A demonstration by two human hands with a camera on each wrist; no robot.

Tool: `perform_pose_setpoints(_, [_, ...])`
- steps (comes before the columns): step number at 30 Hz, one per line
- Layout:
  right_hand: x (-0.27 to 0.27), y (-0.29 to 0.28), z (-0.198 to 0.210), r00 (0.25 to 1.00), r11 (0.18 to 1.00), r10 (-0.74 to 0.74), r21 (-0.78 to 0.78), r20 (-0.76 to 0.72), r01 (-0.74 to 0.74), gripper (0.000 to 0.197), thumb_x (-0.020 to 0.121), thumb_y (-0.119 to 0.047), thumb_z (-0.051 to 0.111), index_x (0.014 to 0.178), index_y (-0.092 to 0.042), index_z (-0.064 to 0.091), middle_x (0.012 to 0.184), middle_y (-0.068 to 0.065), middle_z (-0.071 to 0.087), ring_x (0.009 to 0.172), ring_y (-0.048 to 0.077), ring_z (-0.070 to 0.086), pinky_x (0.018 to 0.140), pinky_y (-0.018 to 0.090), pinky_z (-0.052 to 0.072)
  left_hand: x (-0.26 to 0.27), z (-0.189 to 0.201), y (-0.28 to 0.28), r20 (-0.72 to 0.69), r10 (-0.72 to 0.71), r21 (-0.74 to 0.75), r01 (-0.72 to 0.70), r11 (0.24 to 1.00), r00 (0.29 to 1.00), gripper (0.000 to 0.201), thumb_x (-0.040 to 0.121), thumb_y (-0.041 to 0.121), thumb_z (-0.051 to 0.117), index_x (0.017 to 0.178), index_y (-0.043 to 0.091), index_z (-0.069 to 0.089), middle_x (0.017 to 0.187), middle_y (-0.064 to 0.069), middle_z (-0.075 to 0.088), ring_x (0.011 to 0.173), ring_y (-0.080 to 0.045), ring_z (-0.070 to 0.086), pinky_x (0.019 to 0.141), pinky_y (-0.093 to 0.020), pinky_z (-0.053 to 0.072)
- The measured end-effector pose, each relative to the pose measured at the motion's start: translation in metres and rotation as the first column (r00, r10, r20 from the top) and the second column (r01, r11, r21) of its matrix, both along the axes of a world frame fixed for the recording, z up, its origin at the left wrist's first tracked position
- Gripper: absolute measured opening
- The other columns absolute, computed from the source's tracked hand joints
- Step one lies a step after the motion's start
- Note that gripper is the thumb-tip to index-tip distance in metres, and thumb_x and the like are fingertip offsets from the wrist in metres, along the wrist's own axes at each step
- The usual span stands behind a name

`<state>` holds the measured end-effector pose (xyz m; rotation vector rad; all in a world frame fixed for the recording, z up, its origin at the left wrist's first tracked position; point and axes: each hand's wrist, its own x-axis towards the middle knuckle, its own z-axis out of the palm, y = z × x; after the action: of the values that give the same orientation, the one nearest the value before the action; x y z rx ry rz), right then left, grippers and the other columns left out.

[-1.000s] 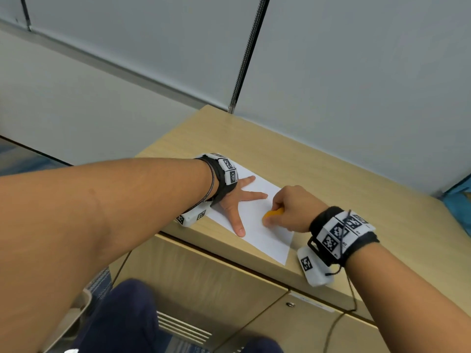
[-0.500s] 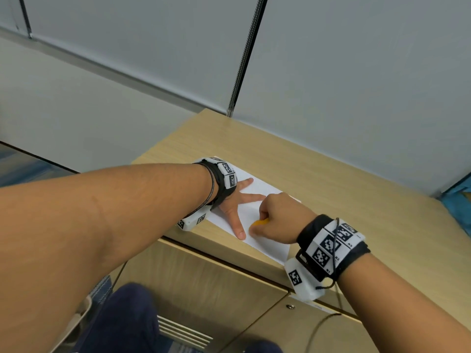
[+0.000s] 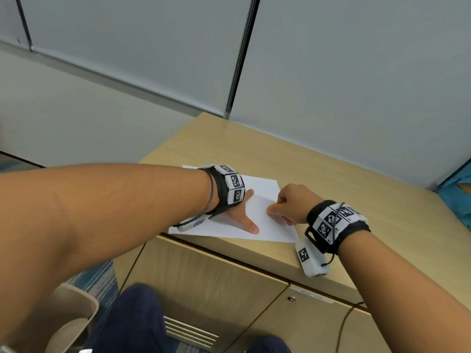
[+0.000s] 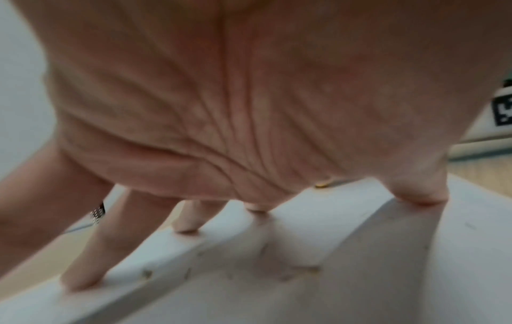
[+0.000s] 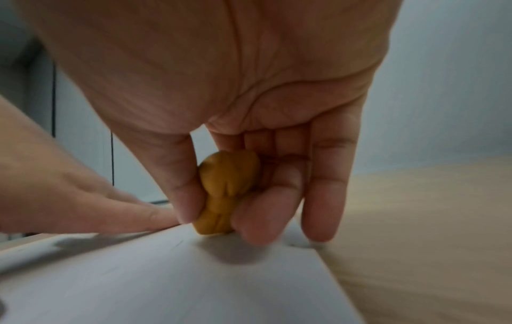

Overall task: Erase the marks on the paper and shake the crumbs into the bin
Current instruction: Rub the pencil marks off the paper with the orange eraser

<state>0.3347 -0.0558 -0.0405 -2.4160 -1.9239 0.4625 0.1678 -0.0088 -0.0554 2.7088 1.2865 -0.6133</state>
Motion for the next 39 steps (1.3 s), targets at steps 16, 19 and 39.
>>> perform_pose_setpoints(16, [-0.021, -0.024, -0.012, 0.972, 0.973, 0.226, 0.032, 0.061, -0.228, 0.027, 0.087, -0.041, 0.066, 0.079, -0.016, 0.065, 0.075, 0.003, 0.062, 0.067, 0.019, 0.056, 0.061, 0.034, 0.046, 0.028, -0.01, 0.043, -0.137, -0.392, -0.071, 0.386, 0.92, 0.91, 0.116, 0.062, 0.092, 0.054, 0.147, 0.055, -0.015, 0.159, 0.002, -0.034, 0.146, -0.046, -0.019, 0.115, -0.068, -0.001])
perform_pose_setpoints(19, [-0.011, -0.022, -0.009, 0.977, 0.98, 0.199, 0.012, 0.075, -0.2, 0.025, 0.085, -0.045, 0.066, 0.072, -0.025, 0.059, 0.072, -0.003, 0.061, 0.068, 0.018, 0.058, 0.059, 0.03, 0.044, 0.027, -0.012, 0.045, -0.127, -0.384, -0.063, 0.379, 0.923, 0.914, 0.121, 0.059, 0.092, 0.056, 0.145, 0.056, -0.02, 0.159, 0.005, -0.034, 0.145, -0.047, -0.02, 0.113, -0.069, 0.0])
perform_pose_setpoints(39, [-0.016, -0.019, 0.0, 0.968, 0.974, 0.227, -0.034, 0.104, -0.224, 0.033, 0.083, -0.04, 0.07, 0.077, -0.008, 0.071, 0.075, 0.009, 0.07, 0.069, 0.027, 0.063, 0.061, 0.037, 0.051, 0.028, -0.012, 0.043, -0.128, -0.349, -0.06, 0.344, 0.937, 0.928, 0.122, 0.058, 0.093, 0.057, 0.144, 0.056, -0.022, 0.159, 0.007, -0.033, 0.146, -0.046, -0.018, 0.111, -0.07, 0.0])
